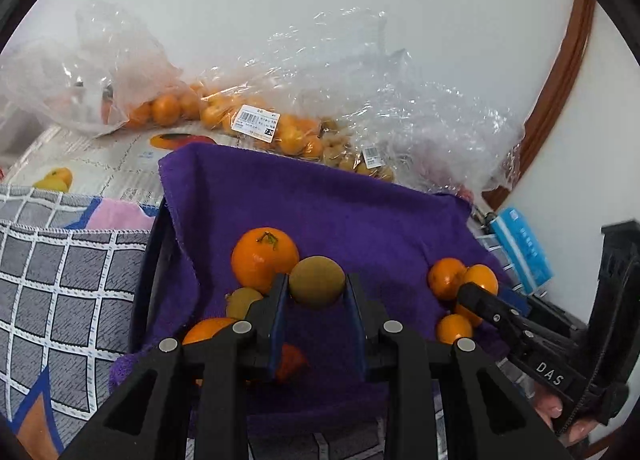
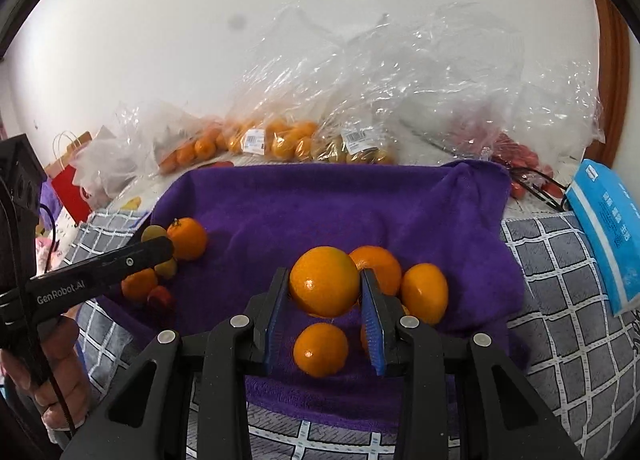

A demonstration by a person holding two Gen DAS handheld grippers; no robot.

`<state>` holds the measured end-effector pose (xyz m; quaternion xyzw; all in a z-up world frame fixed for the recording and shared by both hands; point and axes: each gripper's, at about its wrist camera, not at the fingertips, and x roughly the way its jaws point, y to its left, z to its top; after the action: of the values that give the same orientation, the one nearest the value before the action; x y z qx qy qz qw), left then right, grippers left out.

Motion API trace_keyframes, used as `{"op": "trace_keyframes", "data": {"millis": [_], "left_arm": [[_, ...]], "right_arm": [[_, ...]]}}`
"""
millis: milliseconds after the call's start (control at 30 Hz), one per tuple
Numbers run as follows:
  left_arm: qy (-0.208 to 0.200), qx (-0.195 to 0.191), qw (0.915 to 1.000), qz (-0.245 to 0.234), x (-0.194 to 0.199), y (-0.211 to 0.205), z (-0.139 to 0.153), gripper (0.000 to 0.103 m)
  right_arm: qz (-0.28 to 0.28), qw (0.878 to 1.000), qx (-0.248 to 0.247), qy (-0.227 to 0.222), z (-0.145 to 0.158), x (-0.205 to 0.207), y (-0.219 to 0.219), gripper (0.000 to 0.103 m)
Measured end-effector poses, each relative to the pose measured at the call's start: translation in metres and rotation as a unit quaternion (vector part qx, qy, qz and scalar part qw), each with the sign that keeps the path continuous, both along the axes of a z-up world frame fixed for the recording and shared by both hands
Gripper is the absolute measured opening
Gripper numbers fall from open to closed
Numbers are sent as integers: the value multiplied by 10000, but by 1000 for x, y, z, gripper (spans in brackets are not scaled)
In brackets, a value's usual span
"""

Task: Organize fruits
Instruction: 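Lower both fruits onto the towel and open both grippers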

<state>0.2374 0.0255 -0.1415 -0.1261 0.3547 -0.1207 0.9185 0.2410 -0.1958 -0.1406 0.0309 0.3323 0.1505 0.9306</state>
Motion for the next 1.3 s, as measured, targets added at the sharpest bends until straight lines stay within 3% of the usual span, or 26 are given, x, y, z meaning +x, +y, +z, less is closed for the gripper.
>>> {"op": "trace_keyframes", "data": {"millis": [167,800,1300], "left_arm": [[82,-174,9998,-48,2,1,-4,26],[254,121,9996,-4,7,-6,-15,26],[293,39,9996,-2,8,-4,-15,26]], "right_arm": [[16,9998,117,162,-9,6,-2,35],[47,9999,-22,143,-18,5,1,35],[20,9999,107,104,-16,1,-4,36]]}}
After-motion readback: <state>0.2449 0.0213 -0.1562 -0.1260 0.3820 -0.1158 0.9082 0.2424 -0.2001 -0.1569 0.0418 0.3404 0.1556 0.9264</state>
